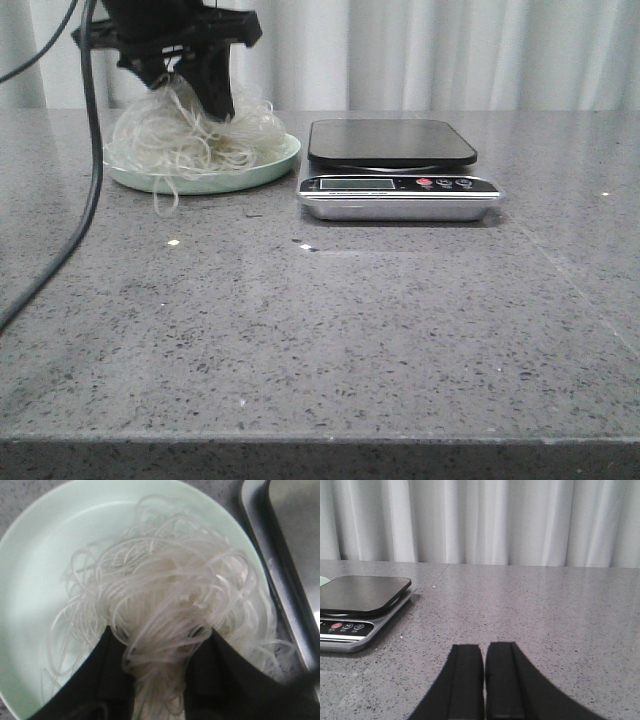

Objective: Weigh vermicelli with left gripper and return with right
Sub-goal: 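Lift the vermicelli with the left gripper and carry it over the scale, then release the vermicelli onto the scale and raise the left gripper away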

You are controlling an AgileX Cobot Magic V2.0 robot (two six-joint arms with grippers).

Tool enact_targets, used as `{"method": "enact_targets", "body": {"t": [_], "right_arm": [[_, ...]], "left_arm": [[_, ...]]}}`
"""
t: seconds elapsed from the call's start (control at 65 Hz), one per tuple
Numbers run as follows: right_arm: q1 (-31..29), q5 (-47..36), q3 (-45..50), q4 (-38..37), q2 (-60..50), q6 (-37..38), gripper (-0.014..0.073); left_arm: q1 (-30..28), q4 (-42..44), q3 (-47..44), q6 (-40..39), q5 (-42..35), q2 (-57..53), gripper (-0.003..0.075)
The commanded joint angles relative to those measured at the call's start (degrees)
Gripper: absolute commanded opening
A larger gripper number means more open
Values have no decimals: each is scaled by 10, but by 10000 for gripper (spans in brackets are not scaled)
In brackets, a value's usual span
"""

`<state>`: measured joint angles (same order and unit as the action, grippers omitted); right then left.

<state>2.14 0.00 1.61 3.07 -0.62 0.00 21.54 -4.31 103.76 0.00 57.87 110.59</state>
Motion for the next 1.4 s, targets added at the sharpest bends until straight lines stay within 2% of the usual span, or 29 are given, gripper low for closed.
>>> {"method": "enact_targets", "body": {"t": [0.0, 0.092, 0.185, 0.415, 0.508, 0.631, 0.677, 0.692, 0.708, 0.754, 0.769, 0.923, 1.154, 1.385], "right_arm": [[-4, -46, -5, 0, -10, -4, 191], [-4, -46, -5, 0, -10, -4, 191], [-4, -46, -5, 0, -10, -4, 191], [-4, -46, -5, 0, -10, -4, 191], [-4, -46, -5, 0, -10, -4, 191], [-4, -46, -5, 0, -10, -4, 191], [-4, -46, -5, 0, -10, -4, 191], [-4, -46, -5, 0, -10, -4, 191], [-4, -46, -5, 0, -10, -4, 191], [-4, -46, -5, 0, -10, -4, 191], [-4, -46, -5, 0, -10, -4, 191], [-4, -46, -5, 0, -10, -4, 191], [-4, -46, -5, 0, -10, -4, 191], [-4, -46, -5, 0, -10, -4, 191]], "left_arm": [[5, -24, 91, 0, -12, -35, 124], [21, -68, 156, 24, -13, -34, 127], [45, -79, 183, 32, -27, -29, 127], [83, -79, 193, 32, -43, 7, 129], [95, -79, 193, 33, -46, 30, 158], [109, -85, 193, 33, -48, 53, 251], [115, -85, 193, 33, -48, 62, 324], [115, -85, 193, 33, -48, 62, 324], [118, -85, 193, 33, -48, 66, 364], [121, -85, 193, 33, -48, 68, 404], [121, -85, 193, 33, -48, 70, 442], [121, -85, 199, 33, -48, 69, 565], [119, -85, 278, 32, 17, 64, 567], [117, -4, 368, 31, 68, 21, 566]]}}
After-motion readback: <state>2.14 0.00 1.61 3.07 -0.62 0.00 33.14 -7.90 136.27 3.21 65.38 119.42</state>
